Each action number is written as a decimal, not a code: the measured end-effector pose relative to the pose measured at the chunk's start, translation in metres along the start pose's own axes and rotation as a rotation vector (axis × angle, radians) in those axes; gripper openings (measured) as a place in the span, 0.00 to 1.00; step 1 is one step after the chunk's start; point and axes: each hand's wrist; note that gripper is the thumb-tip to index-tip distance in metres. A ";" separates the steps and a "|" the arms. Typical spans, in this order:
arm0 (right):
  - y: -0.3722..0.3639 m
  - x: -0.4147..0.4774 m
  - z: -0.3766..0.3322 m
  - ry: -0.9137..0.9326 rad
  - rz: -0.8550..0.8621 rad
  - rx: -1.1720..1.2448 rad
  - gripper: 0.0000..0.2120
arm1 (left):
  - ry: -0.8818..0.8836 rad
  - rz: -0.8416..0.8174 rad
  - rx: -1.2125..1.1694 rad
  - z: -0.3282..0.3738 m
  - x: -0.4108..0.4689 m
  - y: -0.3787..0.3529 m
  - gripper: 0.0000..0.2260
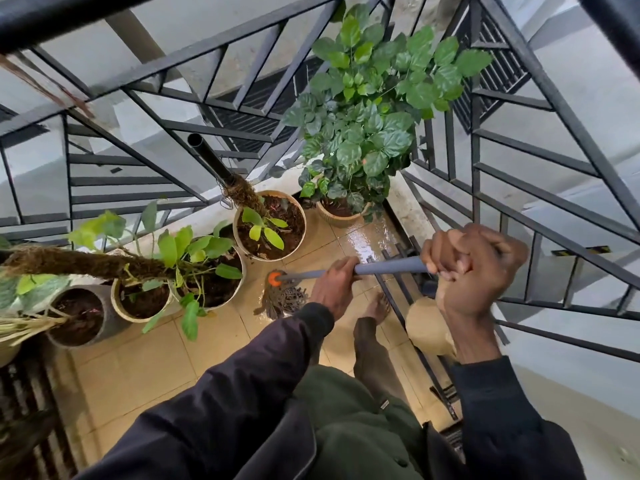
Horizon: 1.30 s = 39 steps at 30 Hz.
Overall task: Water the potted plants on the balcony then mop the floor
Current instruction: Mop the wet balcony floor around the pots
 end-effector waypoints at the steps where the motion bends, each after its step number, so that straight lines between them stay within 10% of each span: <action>1: -0.004 0.004 -0.008 0.018 -0.021 -0.008 0.18 | -0.018 0.020 -0.017 0.006 0.002 0.004 0.01; 12: -0.013 0.079 -0.039 0.219 -0.122 -0.030 0.20 | -0.135 0.201 -0.065 0.056 0.093 0.054 0.06; 32: -0.007 0.084 0.005 -0.074 0.213 -0.120 0.17 | 0.080 -0.060 -0.088 0.009 0.070 0.027 0.13; 39: -0.020 0.054 0.027 -0.069 0.023 -0.007 0.19 | 0.084 0.017 -0.103 -0.021 0.014 0.011 0.07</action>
Point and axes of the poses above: each hand's wrist, its own x-axis towards the middle knuckle, its own y-axis out of the back of the hand, z = x × y, and after that the axes turned 15 degrees about -z, right-handed
